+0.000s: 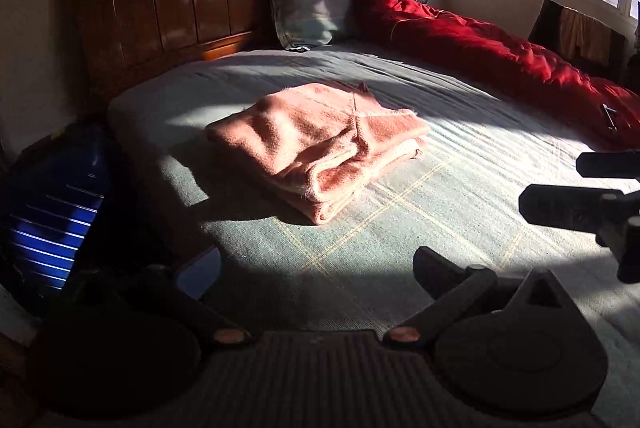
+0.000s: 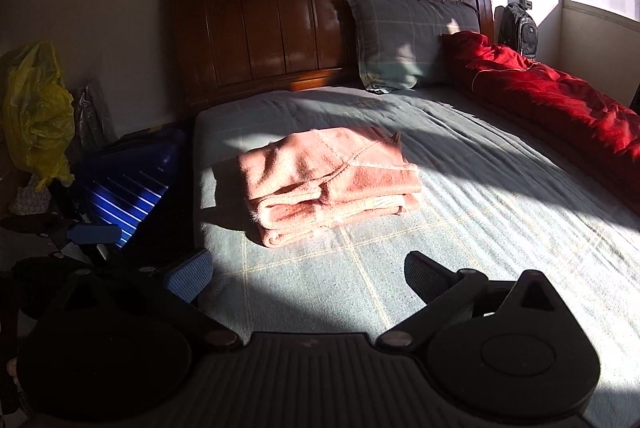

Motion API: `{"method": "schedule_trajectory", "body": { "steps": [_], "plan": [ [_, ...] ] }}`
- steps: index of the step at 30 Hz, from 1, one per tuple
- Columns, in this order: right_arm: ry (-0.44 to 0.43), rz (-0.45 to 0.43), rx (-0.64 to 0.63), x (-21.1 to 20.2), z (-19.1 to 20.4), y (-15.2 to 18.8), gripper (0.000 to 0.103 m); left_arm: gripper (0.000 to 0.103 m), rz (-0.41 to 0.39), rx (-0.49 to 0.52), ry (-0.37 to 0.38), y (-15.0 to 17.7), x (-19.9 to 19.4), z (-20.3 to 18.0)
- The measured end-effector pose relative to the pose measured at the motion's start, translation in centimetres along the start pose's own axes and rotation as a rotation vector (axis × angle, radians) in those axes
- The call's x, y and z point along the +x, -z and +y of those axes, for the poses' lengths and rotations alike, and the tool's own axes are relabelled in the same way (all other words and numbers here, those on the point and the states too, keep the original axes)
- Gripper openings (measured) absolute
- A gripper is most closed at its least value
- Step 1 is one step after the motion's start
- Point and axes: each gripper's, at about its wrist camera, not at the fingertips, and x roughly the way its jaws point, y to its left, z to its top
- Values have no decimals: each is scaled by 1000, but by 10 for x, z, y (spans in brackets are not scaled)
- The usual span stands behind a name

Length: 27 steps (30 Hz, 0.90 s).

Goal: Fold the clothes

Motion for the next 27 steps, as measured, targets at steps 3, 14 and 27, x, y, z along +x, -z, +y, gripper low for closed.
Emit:
{"method": "schedule_trajectory", "body": {
  "steps": [3,14,27],
  "plan": [
    [27,17,1,17,5,-8,103,102,29,-21,10,-8,17,15],
    [53,76,-11,64,24,-28,103,102,106,-83,22,-15,51,46],
    [32,82,-13,77,27,-33,103,102,122,-93,21,-18,56,50]
  ]
}}
